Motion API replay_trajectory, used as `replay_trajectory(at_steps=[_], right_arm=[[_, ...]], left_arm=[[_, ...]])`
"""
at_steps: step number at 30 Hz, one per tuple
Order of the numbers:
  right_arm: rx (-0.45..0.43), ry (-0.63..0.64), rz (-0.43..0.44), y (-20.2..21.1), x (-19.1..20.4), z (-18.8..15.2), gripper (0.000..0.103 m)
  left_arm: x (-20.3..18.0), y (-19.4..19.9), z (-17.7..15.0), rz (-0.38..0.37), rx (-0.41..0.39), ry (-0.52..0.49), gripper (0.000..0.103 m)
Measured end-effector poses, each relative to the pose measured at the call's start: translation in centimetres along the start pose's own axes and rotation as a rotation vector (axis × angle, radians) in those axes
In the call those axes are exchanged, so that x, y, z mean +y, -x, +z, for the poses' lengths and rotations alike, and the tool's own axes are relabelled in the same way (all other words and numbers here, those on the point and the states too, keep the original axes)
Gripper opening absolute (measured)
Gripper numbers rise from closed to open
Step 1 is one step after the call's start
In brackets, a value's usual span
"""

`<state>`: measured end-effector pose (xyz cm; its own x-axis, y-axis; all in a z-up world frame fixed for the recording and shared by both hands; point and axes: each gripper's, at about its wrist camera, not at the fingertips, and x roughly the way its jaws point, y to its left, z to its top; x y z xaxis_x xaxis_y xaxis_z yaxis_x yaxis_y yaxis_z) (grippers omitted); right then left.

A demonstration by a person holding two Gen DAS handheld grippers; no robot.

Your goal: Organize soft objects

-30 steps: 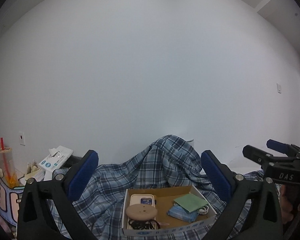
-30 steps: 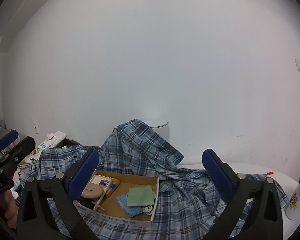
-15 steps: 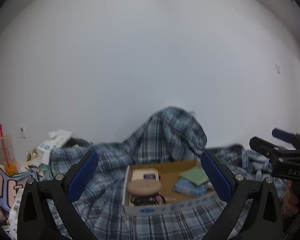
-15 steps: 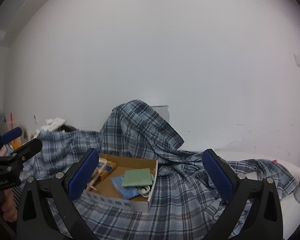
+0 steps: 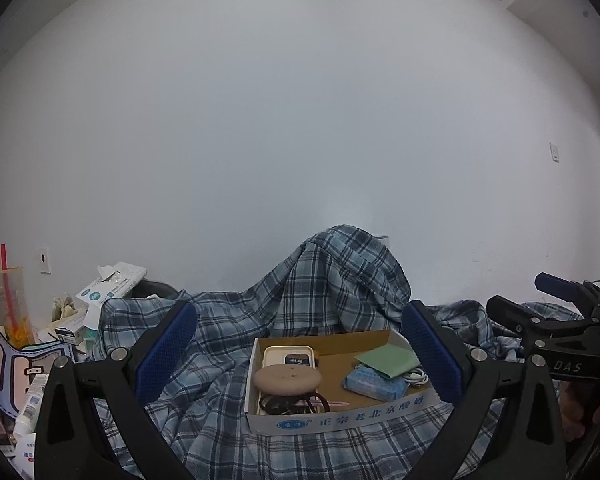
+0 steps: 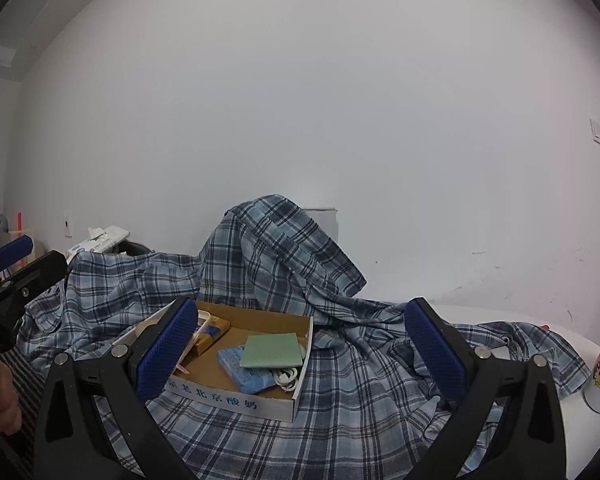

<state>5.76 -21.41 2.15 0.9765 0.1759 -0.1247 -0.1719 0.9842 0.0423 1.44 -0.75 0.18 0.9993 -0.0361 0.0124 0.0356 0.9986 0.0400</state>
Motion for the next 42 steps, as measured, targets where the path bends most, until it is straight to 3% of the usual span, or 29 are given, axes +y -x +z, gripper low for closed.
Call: replay_trajectory(at_steps=[11, 20, 42], right_arm=[[-0.028, 0.010, 0.011, 0.4, 0.1, 0.1, 0.103], [-0.039, 0.012, 0.008, 0.5, 0.1, 0.1, 0.103], [-0.026, 0.003, 0.010, 0.4, 0.1, 0.1, 0.103]], left_arm=[[0.6, -0.3, 0.1, 0.027, 0.017, 0.031, 0.103], [1.0, -0.4, 0.0, -0.017, 0.022, 0.053, 0.103], [1.0, -0.2, 0.1, -0.018, 0.018, 0.045, 0.103]])
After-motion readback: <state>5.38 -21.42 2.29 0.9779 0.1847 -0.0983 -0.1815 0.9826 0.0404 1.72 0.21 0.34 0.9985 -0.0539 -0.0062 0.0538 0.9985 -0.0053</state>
